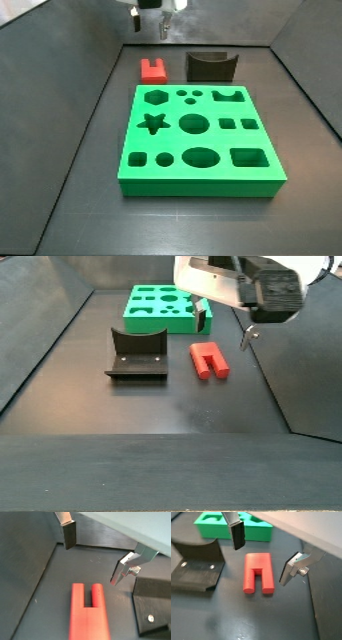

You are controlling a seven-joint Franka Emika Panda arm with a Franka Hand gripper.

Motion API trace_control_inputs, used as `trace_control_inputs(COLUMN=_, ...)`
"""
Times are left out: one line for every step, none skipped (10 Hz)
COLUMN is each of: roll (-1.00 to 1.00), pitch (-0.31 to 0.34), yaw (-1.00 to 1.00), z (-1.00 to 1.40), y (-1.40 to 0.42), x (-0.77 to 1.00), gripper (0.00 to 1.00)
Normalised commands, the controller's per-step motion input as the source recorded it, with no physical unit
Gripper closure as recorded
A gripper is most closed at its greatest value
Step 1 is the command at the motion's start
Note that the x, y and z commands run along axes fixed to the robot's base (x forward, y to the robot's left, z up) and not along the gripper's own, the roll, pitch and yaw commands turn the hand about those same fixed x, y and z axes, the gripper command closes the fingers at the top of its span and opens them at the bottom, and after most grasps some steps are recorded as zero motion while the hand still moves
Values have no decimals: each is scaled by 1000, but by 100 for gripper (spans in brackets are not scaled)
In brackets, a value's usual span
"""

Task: Pick up the square-circle object. Move up. Rotate the square-circle object. Place the square-circle object on the fixture. Regrasp the square-circle object. Move to above the board. Insert the square-circle object.
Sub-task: Rotate the square-circle object.

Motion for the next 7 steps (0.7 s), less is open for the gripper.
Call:
trace_control_inputs(roll=6, pitch=-13, yaw=1000, z=-36, y=3, x=36, gripper=0)
trace_control_inputs(roll=6, pitch=-15, yaw=1000, z=-36, y=3, x=36, gripper=0)
trace_control_inputs(roll=7, pitch=-17, yaw=1000, z=-36, y=3, x=36, gripper=0)
trace_control_inputs(roll=8, pitch=-20, yaw=1000, z=-36, y=3, x=36, gripper=0)
trace_control_inputs(roll=9, pitch=-22, yaw=1000, z=-36, y=3, x=36, gripper=0)
trace_control_inputs(roll=13, pitch=-30, yaw=1000, z=-37, y=3, x=36, gripper=0)
trace_control_inputs(roll=14, pitch=-34, yaw=954, z=-37, y=3, x=36, gripper=0)
